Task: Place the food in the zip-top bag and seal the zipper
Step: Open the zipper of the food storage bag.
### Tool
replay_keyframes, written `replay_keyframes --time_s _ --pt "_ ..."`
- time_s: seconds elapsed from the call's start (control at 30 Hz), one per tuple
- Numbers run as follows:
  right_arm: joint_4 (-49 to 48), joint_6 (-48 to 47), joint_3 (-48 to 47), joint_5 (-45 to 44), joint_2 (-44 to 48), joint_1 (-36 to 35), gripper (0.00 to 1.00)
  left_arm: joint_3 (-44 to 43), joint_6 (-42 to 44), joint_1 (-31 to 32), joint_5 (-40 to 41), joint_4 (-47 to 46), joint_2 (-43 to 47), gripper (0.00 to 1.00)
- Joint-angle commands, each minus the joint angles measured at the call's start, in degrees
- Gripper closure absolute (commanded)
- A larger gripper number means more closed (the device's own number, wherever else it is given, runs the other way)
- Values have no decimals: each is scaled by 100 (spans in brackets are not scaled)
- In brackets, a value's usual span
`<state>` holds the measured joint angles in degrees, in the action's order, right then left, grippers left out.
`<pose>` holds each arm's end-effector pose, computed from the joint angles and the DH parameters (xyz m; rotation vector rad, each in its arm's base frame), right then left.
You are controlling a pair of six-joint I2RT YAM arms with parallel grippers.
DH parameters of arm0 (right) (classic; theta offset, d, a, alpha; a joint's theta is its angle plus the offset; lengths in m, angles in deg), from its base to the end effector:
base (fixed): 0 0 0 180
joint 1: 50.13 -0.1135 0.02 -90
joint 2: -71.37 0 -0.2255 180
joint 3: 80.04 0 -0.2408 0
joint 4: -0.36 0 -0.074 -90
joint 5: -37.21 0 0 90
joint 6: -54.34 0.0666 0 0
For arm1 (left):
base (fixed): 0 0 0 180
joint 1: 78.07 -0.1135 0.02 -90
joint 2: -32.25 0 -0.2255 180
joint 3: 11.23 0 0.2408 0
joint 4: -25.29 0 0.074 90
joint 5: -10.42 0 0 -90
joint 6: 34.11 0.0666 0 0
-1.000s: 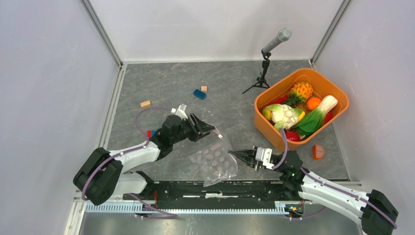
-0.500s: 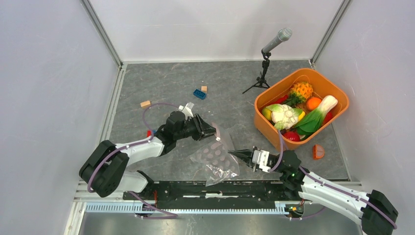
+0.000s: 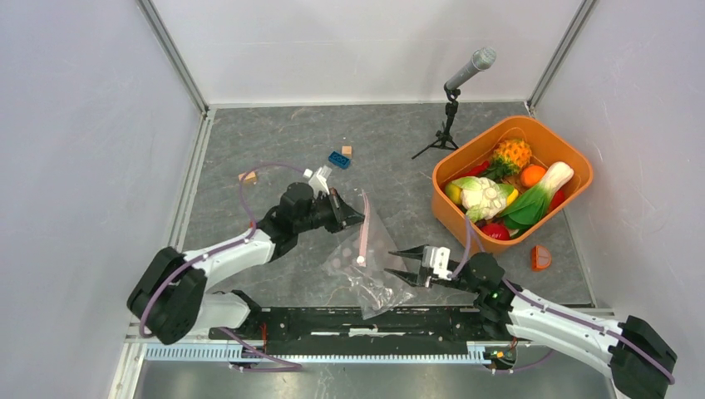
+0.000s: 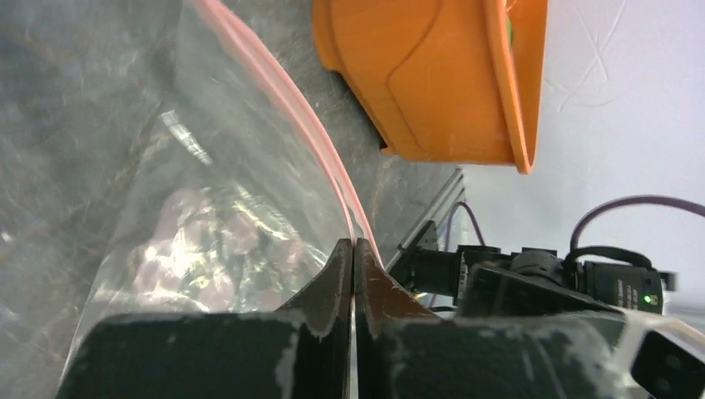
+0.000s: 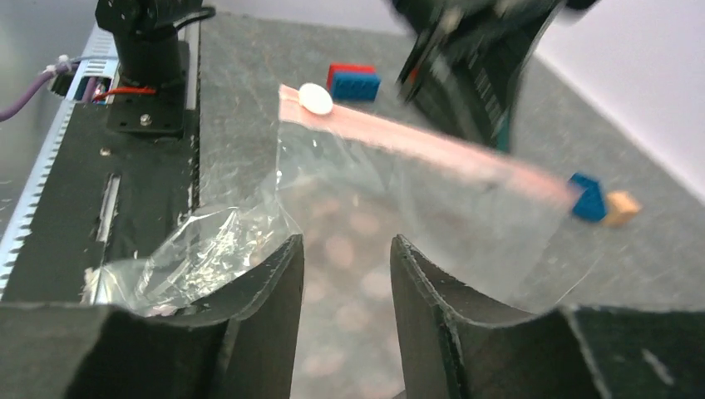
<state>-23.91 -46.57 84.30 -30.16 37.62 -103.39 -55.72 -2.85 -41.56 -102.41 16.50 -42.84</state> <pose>0.0968 0.1725 0.1786 -1.0787 1.0919 0.8824 0.2217 -0.1962 0.1585 -0.1297 2.2277 -1.4065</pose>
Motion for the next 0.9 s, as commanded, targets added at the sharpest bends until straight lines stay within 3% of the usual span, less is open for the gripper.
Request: replay_keyframes --time_s 0.0,0.1,0.27,0.37,0.47,0.6,0.87 --pt "320 1005 -177 -215 -336 -20 49 -1187 1600 23 591 1495 766 98" --pt "559 1560 -631 -438 -399 -20 35 -1965 2636 23 1454 2768 1144 98" --pt "767 1913 -1308 -526 -315 -29 31 -2999 3864 23 2001 3894 1341 98" --pt "1172 2607 -1662 -2023 -147 -24 18 -3572 4579 45 1811 4461 1348 98" --pt "1960 2786 -2129 -3064 -197 -16 16 -4213 5121 107 1558 5173 1190 98" --pt "2654 3047 -2511 -3594 -447 -24 15 -4346 4819 364 1762 5950 916 98" --pt "2421 4620 -2261 -3529 -788 -21 19 -2815 3501 1328 3317 5248 1085 98"
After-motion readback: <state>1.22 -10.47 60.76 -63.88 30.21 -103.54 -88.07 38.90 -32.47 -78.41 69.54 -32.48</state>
